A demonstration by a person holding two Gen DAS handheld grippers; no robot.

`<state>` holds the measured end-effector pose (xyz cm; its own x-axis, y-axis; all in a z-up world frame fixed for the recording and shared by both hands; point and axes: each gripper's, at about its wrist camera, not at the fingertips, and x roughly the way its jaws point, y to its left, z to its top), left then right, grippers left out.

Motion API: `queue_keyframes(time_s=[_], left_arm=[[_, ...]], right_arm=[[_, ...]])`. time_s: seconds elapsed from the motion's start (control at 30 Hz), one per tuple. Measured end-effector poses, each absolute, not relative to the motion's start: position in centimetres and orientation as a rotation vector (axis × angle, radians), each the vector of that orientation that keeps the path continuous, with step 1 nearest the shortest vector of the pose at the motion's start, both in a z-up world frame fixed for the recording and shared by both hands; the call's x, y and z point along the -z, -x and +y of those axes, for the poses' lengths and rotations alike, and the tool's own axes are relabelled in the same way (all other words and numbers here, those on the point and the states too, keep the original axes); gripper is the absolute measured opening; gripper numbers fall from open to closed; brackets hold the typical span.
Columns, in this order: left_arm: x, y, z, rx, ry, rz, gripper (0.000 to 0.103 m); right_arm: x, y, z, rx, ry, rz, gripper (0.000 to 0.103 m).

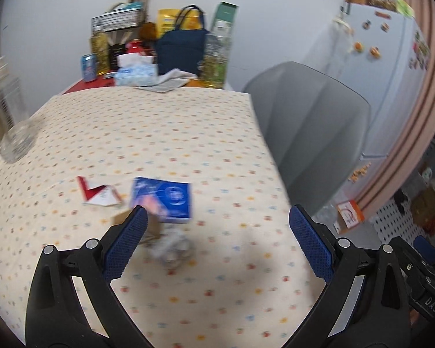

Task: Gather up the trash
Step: 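Move both tools back to the cardboard box and blister pack on the table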

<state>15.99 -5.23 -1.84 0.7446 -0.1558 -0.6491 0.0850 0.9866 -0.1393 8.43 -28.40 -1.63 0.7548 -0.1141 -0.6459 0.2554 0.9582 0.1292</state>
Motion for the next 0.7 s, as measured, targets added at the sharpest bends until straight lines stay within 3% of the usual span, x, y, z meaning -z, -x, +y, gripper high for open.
queue_keyframes(time_s=[0.7], left_arm=[[5.0, -17.1, 4.7, 0.022, 0.235, 0.768, 0.097]], right_arm=[[2.4, -11.3, -19.6, 0.089, -0.099, 0.733, 0.095]])
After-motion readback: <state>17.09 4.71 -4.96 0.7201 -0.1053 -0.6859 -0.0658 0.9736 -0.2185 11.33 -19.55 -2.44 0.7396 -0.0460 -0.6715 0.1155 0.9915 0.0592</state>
